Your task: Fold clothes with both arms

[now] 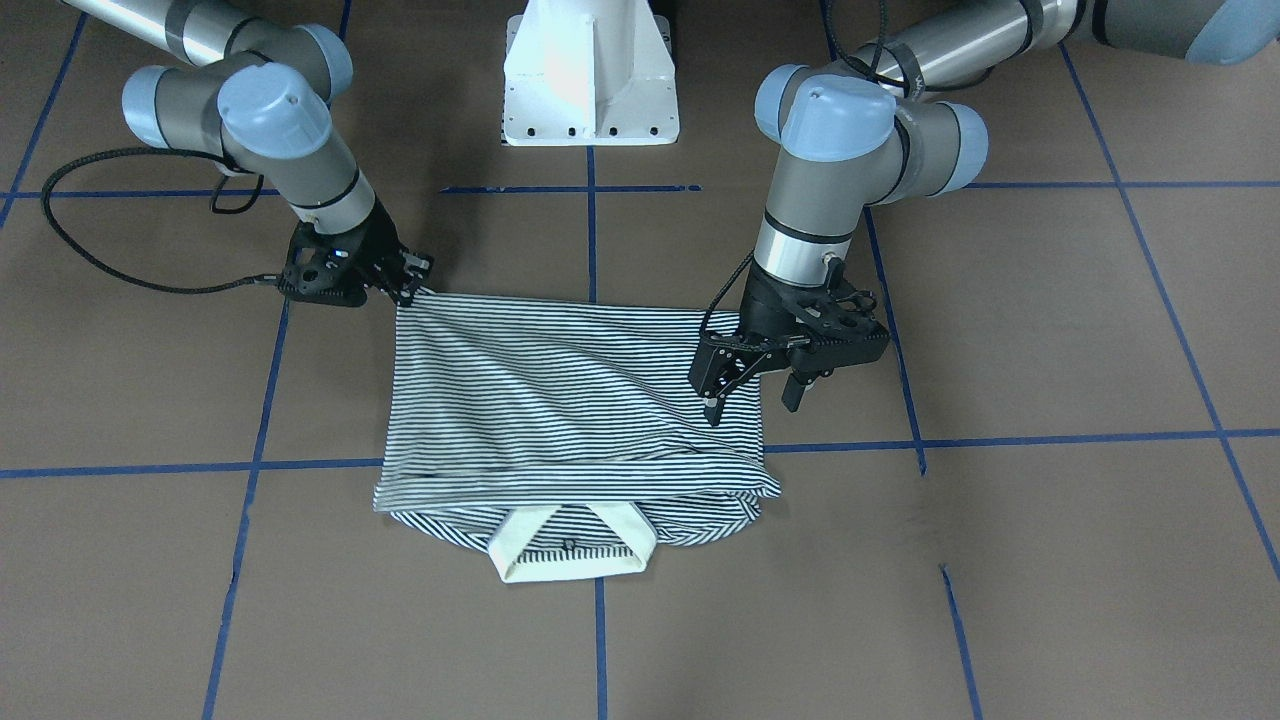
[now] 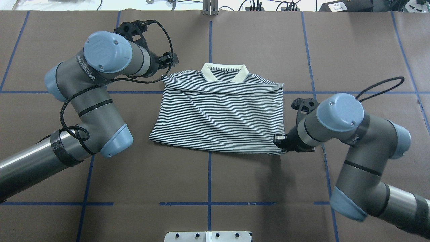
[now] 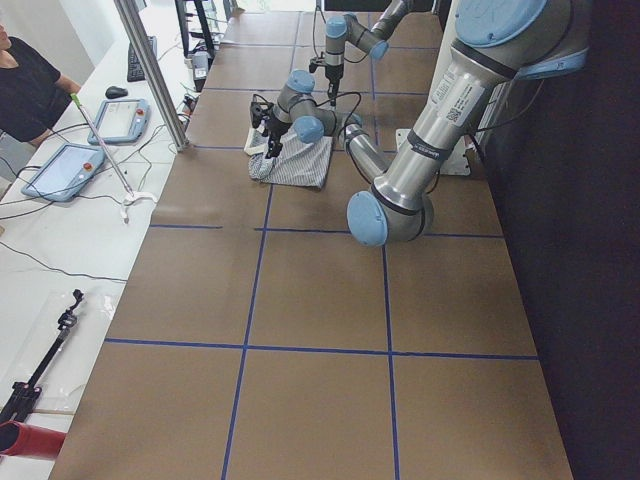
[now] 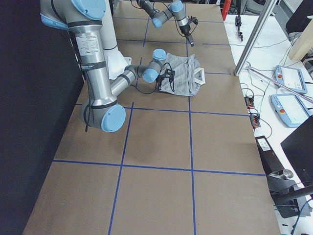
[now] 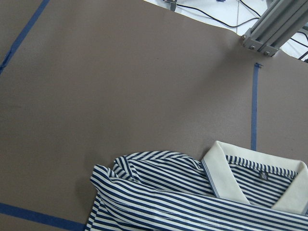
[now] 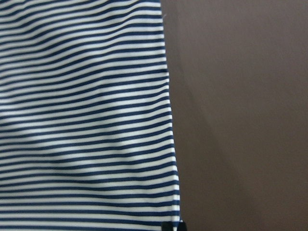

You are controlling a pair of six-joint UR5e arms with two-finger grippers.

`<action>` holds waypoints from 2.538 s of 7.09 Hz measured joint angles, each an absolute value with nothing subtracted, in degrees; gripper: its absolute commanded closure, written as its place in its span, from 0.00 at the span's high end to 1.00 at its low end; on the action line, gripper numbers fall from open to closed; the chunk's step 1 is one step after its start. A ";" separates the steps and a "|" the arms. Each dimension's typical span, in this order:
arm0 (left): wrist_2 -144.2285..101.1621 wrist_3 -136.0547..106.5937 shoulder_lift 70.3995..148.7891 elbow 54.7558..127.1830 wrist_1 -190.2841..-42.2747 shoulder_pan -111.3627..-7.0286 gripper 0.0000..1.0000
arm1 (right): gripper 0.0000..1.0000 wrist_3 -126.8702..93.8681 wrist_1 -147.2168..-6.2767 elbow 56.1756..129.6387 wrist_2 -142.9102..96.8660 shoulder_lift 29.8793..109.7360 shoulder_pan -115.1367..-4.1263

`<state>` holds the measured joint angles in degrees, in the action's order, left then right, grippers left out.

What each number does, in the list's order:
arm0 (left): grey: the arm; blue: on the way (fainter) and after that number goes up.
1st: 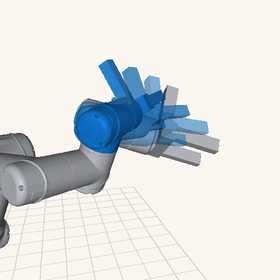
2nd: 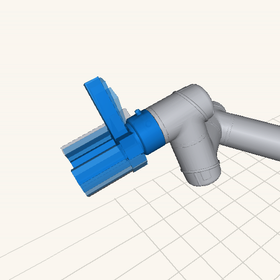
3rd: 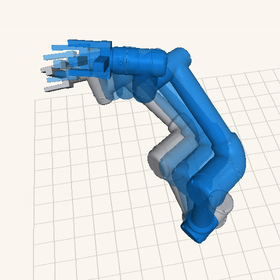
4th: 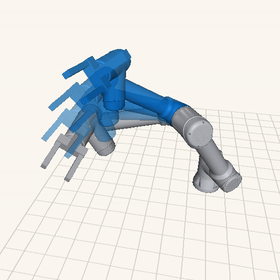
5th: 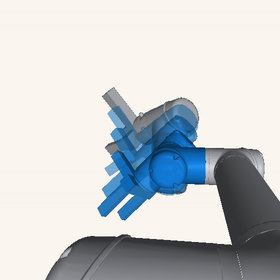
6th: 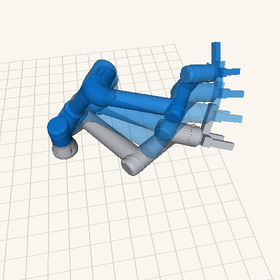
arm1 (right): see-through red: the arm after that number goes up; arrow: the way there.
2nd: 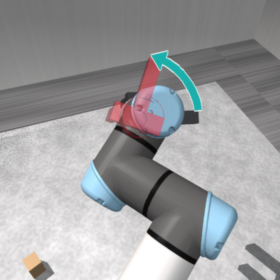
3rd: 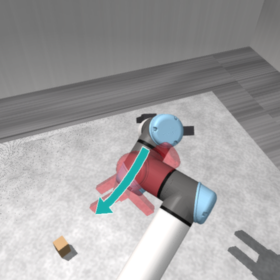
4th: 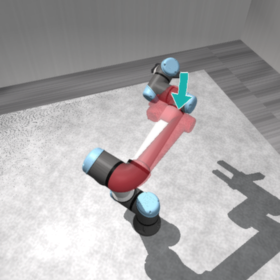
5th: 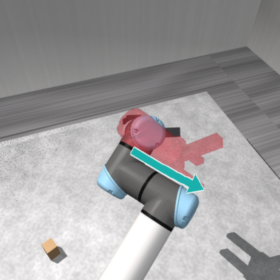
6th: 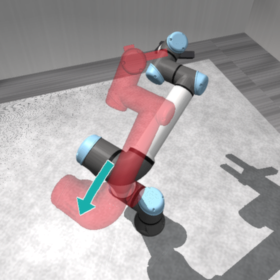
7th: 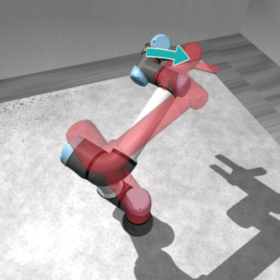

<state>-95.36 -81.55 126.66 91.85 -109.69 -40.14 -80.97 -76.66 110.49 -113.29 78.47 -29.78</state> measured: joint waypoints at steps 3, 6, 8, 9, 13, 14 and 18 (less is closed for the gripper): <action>-95.44 -82.24 126.80 91.99 -109.70 -39.65 1.00 | 0.31 -86.56 -76.76 121.66 -114.20 90.72 -16.40; -95.41 -82.66 126.88 92.18 -109.60 -38.37 1.00 | 1.00 -90.39 -76.56 126.25 -112.95 96.48 -8.37; -95.89 -83.96 126.97 93.89 -105.94 -34.78 1.00 | 1.00 -91.02 -75.43 126.66 -107.83 96.33 -8.30; -96.33 -86.95 126.91 95.93 -101.96 -31.77 1.00 | 1.00 -91.13 -72.91 126.58 -106.35 96.12 -9.76; -94.54 -105.55 126.52 100.02 -90.39 -19.74 1.00 | 1.00 -92.26 -64.47 126.10 -105.01 91.94 -20.09; -94.01 -107.13 126.42 100.61 -89.50 -18.42 1.00 | 1.00 -94.51 -64.64 125.31 -105.04 89.20 -21.38; -93.59 -109.57 124.53 100.98 -88.66 -15.05 0.83 | 1.00 -97.25 -64.69 124.28 -106.21 85.96 -24.13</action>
